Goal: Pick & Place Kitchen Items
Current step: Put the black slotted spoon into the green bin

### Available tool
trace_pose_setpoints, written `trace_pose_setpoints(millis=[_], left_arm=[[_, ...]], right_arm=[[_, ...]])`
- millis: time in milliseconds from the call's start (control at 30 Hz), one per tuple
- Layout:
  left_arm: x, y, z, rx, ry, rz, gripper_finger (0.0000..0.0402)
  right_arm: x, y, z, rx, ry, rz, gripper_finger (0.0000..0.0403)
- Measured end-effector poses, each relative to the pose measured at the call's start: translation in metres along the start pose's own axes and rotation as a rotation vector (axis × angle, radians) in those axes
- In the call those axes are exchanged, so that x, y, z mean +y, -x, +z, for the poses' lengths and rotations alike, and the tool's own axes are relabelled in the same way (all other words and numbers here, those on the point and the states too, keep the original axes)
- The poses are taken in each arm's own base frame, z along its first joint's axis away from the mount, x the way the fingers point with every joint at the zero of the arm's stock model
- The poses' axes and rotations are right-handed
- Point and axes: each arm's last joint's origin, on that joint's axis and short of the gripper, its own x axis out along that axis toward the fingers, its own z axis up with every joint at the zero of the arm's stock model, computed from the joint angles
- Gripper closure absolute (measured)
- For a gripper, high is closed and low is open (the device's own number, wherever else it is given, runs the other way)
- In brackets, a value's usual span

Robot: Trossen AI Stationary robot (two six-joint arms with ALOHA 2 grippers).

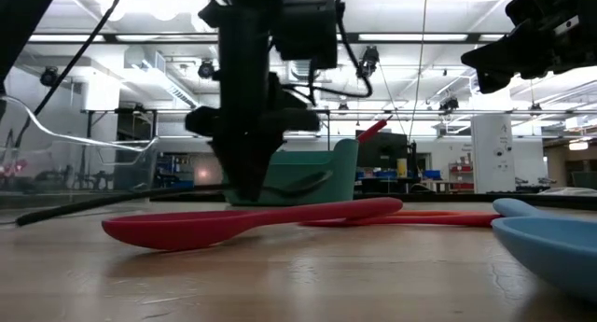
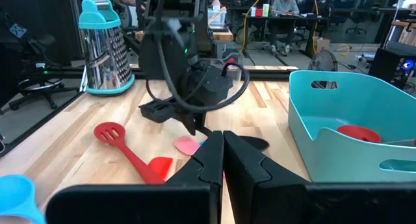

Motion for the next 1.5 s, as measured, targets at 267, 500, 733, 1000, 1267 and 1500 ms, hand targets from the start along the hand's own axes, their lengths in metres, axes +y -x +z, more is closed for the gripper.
trace_pose_setpoints(millis=[267,500,733,1000,1267,1500], left_arm=[[-0.011,0.038,0.027,-0.122,-0.112,-0.080,0.0317],[0.001,0.104,0.062,-0.345,-0.327,0.065,0.0320],[0.029,0.141,0.104,-0.545,-0.507,0.281,0.0317],[0.061,0.138,0.149,-0.633,-0.639,0.382,0.0316],[0.097,0.117,0.182,-0.676,-0.547,0.321,0.0315],[0.119,0.086,0.188,-0.604,-0.521,0.333,0.0314]], right_arm=[[0.000,0.000,0.000,0.000,0.000,0.000,0.0394],[0.000,0.000,0.000,0.000,0.000,0.000,0.0394],[0.000,0.000,0.000,0.000,0.000,0.000,0.0394],[0.000,0.000,0.000,0.000,0.000,0.000,0.0394],[0.000,0.000,0.000,0.000,0.000,0.000,0.0394],[0.000,0.000,0.000,0.000,0.000,0.000,0.0394]])
